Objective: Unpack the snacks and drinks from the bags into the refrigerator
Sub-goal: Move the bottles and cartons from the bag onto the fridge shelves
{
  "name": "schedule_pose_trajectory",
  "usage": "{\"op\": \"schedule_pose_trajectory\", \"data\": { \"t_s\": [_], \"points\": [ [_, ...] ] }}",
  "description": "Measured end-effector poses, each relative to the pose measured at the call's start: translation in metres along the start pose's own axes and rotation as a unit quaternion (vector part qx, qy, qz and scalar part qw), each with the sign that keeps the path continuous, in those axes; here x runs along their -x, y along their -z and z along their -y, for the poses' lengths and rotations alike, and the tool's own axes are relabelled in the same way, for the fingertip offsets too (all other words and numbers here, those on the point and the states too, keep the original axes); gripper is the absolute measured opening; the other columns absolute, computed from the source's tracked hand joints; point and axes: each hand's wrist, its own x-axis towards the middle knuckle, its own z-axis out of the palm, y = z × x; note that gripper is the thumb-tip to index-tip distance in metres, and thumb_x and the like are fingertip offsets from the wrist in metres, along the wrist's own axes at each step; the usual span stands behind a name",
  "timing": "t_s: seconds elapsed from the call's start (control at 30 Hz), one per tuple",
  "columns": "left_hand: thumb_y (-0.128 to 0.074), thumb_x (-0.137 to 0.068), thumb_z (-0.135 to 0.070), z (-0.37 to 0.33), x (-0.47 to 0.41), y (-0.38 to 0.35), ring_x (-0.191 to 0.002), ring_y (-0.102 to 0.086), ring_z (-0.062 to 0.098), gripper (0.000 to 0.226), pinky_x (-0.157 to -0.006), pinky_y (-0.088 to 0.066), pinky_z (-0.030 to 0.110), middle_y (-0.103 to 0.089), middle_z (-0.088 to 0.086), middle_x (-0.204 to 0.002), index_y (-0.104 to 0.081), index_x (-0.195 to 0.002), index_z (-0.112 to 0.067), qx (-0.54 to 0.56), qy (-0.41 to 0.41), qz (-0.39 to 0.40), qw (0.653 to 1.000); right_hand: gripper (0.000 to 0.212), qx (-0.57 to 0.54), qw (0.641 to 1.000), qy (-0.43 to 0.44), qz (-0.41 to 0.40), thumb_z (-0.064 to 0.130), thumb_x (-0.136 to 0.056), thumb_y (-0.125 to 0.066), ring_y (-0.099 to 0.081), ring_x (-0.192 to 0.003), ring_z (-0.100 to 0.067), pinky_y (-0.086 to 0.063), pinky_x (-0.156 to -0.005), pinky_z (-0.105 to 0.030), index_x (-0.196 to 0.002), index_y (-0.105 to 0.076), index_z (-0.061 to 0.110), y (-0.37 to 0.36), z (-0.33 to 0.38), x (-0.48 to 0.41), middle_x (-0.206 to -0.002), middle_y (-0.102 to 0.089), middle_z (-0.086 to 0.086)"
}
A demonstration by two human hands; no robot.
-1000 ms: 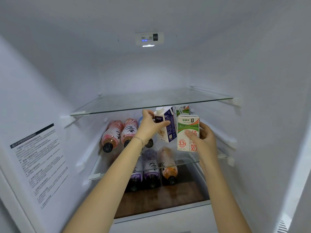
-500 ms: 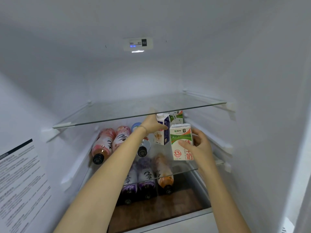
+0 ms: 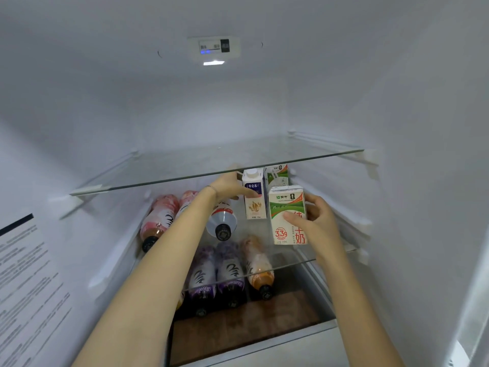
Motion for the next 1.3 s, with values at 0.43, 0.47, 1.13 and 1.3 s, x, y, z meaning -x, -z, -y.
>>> {"op": "schedule_pose_trajectory", "data": {
  "t_s": [0.43,0.47,1.13,1.3],
  "points": [
    [-0.080,-0.077,-0.031,0.013,-0.039,-0.010,-0.092,-0.061,0.017,0.033,-0.085,-0.055,0.032,-0.068,0.006,-0.110,-0.059,-0.098,-0.018,-0.059,0.022,-0.074,0.995,0.049,0.003,0.999,-0.032,0.024,0.007,-0.079,-0.076,-0.070,-0.081,-0.008,-0.056,-0.059,-0.025,-0.120,-0.053,0.023,0.007,0.003,-0.006,-0.106,-0.067,0.007],
    [-0.080,-0.076,-0.032,0.014,-0.039,-0.010,-0.094,-0.062,0.018,0.033,-0.087,-0.055,0.033,-0.068,0.006,-0.110,-0.059,-0.098,-0.018,-0.056,0.022,-0.077,0.995,0.049,0.005,0.999,-0.032,0.023,0.007,-0.079,-0.076,-0.071,-0.082,-0.009,-0.057,-0.061,-0.026,-0.119,-0.053,0.023,0.007,0.002,-0.007,-0.107,-0.067,0.007],
    [-0.062,-0.093,-0.019,0.018,-0.017,-0.008,-0.102,-0.060,0.020,0.026,-0.088,-0.045,0.027,-0.067,0.009,-0.118,-0.068,-0.114,-0.004,-0.182,0.018,0.014,0.983,0.048,-0.030,0.999,-0.035,0.018,0.002,-0.078,-0.074,-0.068,-0.088,-0.012,-0.056,-0.064,-0.027,-0.115,-0.052,0.024,-0.006,0.004,-0.003,-0.108,-0.066,0.005],
    [-0.058,-0.094,-0.016,0.017,-0.020,-0.011,-0.115,-0.057,0.024,0.033,-0.102,-0.044,0.035,-0.062,0.010,-0.126,-0.060,-0.125,-0.004,-0.203,0.020,0.016,0.979,0.046,-0.019,0.999,-0.023,0.013,0.003,-0.078,-0.075,-0.068,-0.089,-0.012,-0.055,-0.067,-0.029,-0.107,-0.051,0.029,-0.005,0.003,0.000,-0.106,-0.066,0.005]
  ]
}}
